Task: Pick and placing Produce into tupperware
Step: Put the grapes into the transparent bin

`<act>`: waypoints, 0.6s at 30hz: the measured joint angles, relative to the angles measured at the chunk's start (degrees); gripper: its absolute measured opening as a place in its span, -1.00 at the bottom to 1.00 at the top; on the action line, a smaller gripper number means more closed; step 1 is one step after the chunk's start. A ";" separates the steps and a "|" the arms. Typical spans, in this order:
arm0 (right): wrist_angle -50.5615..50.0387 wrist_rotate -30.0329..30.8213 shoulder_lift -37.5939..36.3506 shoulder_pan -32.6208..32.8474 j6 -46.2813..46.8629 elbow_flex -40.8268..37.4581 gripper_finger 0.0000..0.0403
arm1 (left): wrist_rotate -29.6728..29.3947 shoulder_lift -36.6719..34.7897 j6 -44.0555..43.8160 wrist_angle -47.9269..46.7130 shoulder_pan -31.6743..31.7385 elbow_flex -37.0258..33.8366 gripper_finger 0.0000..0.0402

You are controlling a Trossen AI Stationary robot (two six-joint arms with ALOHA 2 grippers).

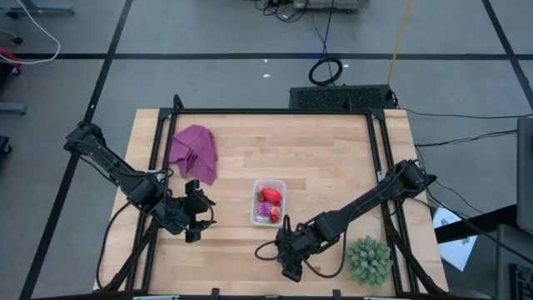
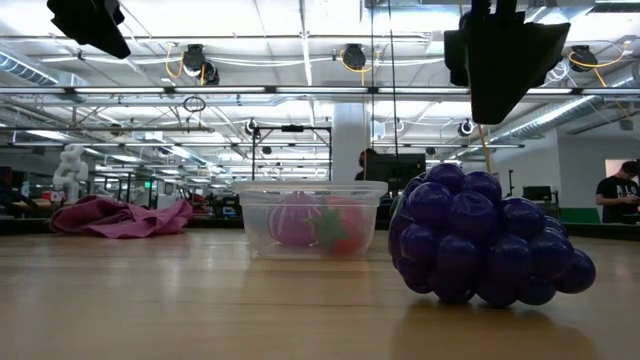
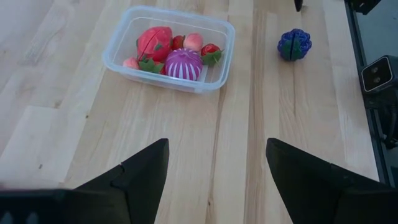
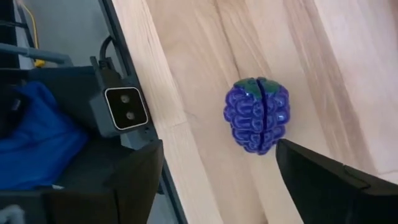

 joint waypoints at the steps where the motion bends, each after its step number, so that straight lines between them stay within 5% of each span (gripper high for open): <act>1: 0.00 0.00 0.00 -0.03 -0.50 -0.04 0.51 | 0.00 0.01 0.00 0.00 -0.01 0.00 0.36; 18: -0.30 -0.16 0.94 -2.23 -3.97 -0.07 0.51 | -0.02 0.01 0.11 -0.04 0.00 0.00 0.36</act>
